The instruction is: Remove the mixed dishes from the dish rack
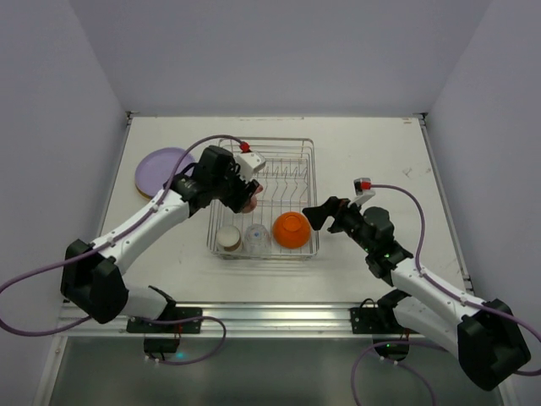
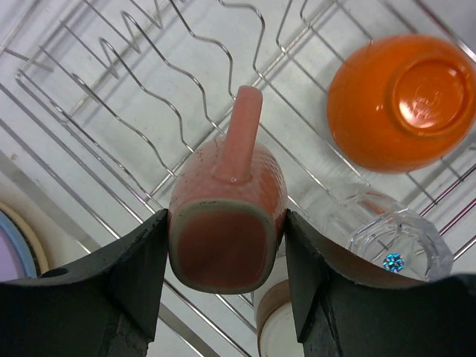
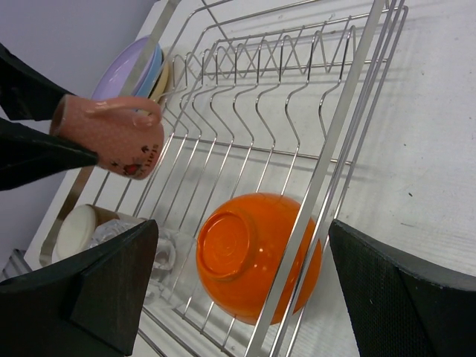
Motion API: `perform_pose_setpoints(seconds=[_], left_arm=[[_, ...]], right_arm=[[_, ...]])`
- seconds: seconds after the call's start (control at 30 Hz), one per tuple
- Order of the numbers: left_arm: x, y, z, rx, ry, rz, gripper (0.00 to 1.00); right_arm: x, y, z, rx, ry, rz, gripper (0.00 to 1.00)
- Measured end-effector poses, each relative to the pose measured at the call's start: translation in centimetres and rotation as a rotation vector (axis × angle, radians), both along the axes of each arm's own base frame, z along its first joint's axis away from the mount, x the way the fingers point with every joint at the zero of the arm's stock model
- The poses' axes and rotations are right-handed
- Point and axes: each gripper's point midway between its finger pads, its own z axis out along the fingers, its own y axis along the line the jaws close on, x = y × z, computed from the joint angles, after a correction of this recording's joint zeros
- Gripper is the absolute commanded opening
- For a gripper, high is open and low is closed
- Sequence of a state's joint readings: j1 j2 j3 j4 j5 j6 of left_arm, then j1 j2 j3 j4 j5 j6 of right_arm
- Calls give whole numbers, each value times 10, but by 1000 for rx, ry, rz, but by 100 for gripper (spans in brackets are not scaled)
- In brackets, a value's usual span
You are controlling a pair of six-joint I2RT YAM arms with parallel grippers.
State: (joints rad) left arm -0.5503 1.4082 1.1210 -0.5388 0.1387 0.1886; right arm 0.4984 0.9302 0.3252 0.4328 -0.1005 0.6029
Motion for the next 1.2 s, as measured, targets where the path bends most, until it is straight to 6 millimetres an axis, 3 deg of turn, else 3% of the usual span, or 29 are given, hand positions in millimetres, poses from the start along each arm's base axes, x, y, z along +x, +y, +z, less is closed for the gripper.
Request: perform_pose_setpoints(seconds=[0.23, 0.4, 0.7, 1.0, 1.2], left_arm=[[9, -6, 52, -177, -122, 72, 0], [7, -15, 57, -275, -81, 108, 0], [-6, -34, 53, -454, 25, 137, 0], [-28, -63, 92, -717, 91, 41, 0], [-47, -80, 98, -847, 178, -50, 0]], right_arm=[[-1, 0, 4, 7, -12, 1, 99], [-8, 9, 13, 35, -44, 69, 98], [-39, 29, 47, 117, -169, 266, 91], [-62, 47, 73, 273, -121, 409, 72], [-76, 54, 81, 369, -98, 481, 72]])
